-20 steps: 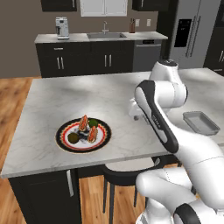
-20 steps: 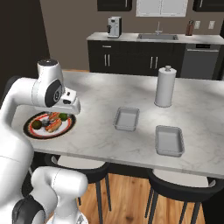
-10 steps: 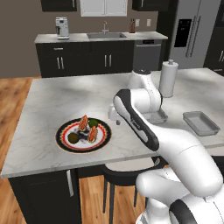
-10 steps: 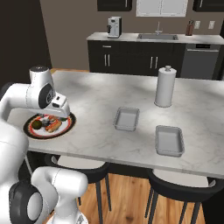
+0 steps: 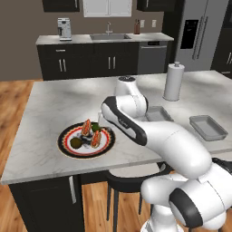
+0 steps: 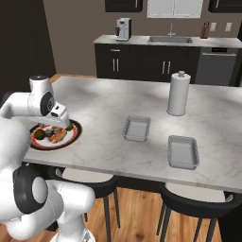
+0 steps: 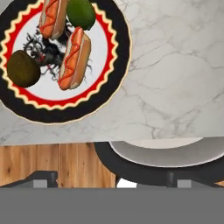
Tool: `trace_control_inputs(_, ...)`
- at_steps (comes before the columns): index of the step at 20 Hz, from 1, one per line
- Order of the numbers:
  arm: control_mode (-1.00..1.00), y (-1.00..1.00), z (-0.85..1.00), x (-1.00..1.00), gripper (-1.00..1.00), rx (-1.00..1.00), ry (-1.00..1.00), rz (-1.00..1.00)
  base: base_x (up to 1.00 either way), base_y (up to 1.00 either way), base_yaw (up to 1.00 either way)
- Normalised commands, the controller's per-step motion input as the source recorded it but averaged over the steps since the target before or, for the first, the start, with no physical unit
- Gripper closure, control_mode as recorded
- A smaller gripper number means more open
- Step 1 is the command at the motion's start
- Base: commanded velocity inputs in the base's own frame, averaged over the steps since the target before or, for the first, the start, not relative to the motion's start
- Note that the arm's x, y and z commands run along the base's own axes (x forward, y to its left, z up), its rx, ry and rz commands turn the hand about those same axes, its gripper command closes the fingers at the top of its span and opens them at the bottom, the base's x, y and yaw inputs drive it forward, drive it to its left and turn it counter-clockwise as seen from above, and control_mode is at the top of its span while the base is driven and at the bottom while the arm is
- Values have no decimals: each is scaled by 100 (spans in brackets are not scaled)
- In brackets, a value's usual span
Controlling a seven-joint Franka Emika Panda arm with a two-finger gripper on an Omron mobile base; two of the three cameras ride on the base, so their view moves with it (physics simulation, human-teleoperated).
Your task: Place one cooked food and one vegetable from the large plate to each tupperware container.
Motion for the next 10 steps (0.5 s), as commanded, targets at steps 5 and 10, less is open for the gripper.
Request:
trace_control_inputs(5,-100,25,-58,2,-100,0,0,0,0,0,0)
trace_control_inputs(10,-100,30,-35,31,-100,0,0,0,0,0,0)
